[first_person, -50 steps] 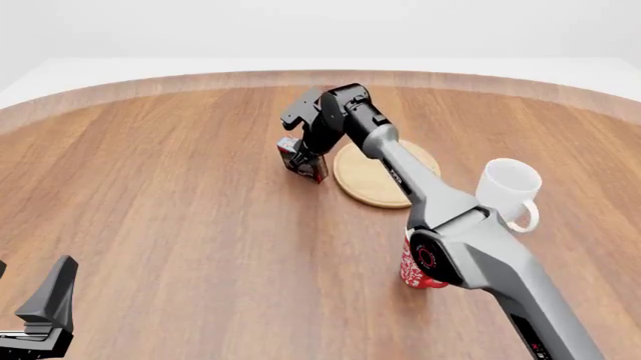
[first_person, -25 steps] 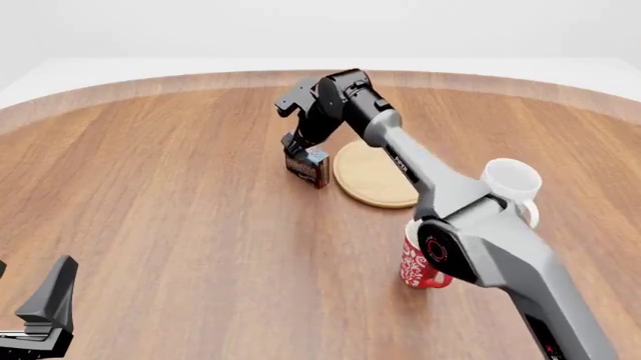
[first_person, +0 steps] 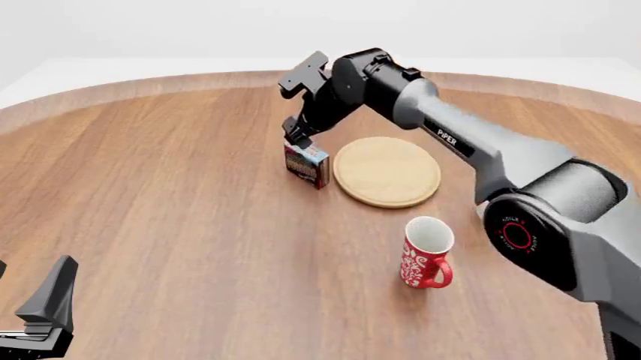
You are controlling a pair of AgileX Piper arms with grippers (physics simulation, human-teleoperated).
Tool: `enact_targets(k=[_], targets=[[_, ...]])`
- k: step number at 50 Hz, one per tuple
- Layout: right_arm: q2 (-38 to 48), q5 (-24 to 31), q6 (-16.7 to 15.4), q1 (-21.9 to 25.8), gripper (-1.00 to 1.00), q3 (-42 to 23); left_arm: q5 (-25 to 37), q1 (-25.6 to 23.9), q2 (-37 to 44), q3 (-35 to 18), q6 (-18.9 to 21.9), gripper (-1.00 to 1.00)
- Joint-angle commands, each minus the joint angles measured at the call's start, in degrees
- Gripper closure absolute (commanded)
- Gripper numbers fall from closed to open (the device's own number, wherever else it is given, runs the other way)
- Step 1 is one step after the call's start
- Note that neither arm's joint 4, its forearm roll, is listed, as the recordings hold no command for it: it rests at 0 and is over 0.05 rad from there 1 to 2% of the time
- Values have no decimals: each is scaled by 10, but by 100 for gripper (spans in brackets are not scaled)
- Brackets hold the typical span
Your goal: Put the chocolate pudding to the left of the plate.
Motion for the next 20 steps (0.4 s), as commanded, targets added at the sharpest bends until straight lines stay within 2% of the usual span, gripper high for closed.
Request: enact_targets(k=[1,4,20], targets=[[-112,-84,27,24,-100,166,0,0,0,0,0,-100],[-149,-118,43,40,-100,228,0,0,0,0,0,-100],[-244,-173,62,69,-100,322,0,0,0,0,0,-100]])
